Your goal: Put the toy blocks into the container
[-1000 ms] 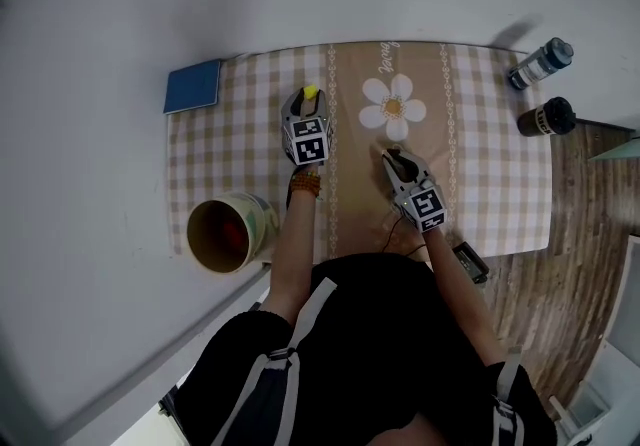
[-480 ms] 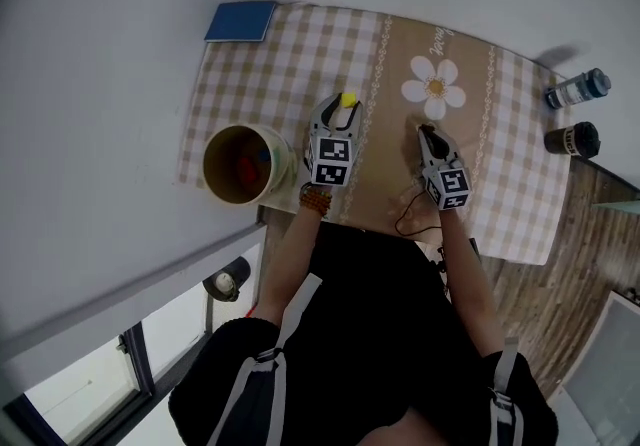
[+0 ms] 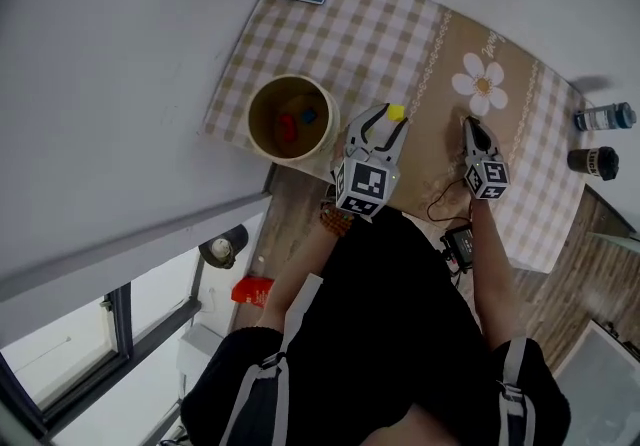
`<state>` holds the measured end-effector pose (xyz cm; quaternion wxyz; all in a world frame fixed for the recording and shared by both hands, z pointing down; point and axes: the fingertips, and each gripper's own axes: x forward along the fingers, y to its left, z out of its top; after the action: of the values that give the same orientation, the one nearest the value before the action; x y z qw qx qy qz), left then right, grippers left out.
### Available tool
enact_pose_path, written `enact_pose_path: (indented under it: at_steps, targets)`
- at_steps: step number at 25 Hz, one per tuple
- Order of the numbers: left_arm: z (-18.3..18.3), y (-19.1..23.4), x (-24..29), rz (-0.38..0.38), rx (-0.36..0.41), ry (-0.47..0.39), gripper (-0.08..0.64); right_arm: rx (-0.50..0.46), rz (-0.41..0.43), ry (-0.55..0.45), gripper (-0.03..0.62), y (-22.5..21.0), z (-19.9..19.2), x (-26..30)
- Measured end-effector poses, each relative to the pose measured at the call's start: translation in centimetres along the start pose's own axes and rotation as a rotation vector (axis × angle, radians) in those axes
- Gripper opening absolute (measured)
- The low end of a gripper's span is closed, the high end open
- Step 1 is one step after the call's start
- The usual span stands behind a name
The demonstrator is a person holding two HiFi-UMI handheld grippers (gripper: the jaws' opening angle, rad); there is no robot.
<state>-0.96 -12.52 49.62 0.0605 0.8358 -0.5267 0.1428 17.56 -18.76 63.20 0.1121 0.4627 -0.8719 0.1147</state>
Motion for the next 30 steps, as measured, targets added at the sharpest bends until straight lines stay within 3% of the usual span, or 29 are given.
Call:
enact_pose_path:
  at_steps: [7, 11, 16, 30]
  targets:
    - [6.1, 5.9, -8.3, 0.102, 0.034, -0.090, 0.172, -0.010, -0.025, 0.032, 0.002, 0.2, -0.3, 0.3]
    - [5.7, 10.5, -12.0, 0.200, 0.043, -0.085, 0.171, -0.027, -0.032, 0.047, 0.002, 0.3, -0.4, 0.6]
    - [3.3, 15.5, -14.4, 0.292, 0.021, -0.016, 0.173, -0.032, -0.044, 0.072, 0.007, 0.4, -0.7, 0.6]
    - [1.6, 17.9, -15.1, 0.284, 0.003, -0.006, 0.183, -0.071, -0.061, 0.123, 0.014, 0.5, -1.2, 1.5]
